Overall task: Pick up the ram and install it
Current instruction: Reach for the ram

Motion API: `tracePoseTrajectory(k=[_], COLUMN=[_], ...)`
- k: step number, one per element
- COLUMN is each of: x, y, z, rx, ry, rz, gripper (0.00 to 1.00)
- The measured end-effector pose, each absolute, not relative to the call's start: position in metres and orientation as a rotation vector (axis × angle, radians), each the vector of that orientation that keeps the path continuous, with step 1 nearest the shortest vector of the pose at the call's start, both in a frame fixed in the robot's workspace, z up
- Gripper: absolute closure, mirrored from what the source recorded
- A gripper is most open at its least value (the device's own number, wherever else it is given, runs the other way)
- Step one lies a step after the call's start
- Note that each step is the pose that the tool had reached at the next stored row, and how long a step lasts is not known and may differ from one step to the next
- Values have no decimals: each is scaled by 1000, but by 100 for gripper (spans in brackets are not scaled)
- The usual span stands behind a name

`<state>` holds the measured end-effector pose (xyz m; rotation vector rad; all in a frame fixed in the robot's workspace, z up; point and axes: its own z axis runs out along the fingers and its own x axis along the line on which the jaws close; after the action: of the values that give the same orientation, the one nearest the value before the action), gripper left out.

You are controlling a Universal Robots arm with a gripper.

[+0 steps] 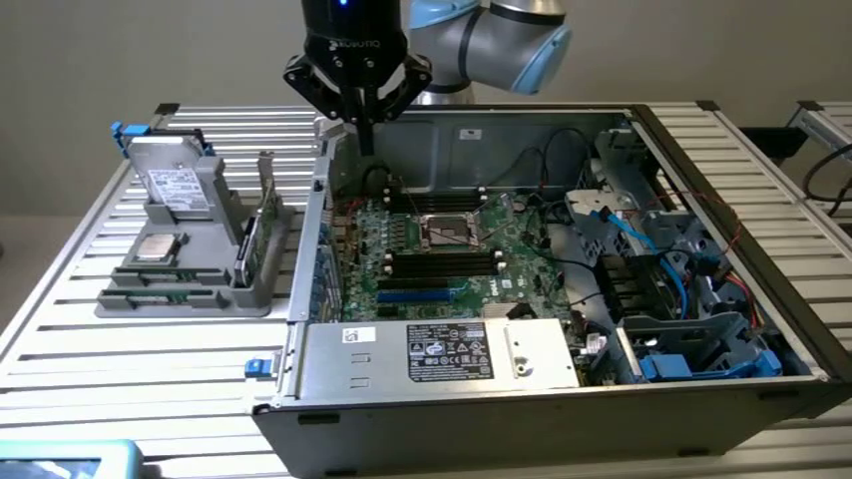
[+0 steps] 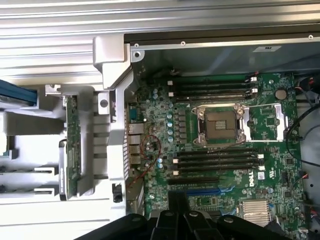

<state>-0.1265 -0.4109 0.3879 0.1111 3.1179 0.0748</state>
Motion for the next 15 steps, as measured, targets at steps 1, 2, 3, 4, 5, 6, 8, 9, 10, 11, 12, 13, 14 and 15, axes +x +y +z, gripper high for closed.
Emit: tracePoseTrajectory(k=[1, 2, 3, 4, 5, 6, 8, 9, 10, 11, 12, 13, 14, 15], x=[-129, -133, -136, -140, -143, -147, -156, -161, -165, -170, -174, -179, -183, -188], y=[-412, -412, -413, -414, -415, -416, -418, -419, -420, -421, -422, -423, -424, -425], z=[388, 388, 388, 388, 388, 388, 388, 388, 388, 388, 387, 387, 387, 386], rx=[111, 111, 111, 111, 111, 111, 111, 111, 111, 111, 111, 111, 111, 111], ry=[3118, 3118, 3118, 3118, 3118, 3118, 3118, 3118, 3118, 3118, 3118, 3118, 3118, 3118], rz=[75, 75, 75, 75, 75, 75, 75, 75, 75, 75, 75, 75, 75, 75], gripper=[89, 89, 89, 89, 89, 89, 89, 89, 89, 89, 89, 89, 89, 89])
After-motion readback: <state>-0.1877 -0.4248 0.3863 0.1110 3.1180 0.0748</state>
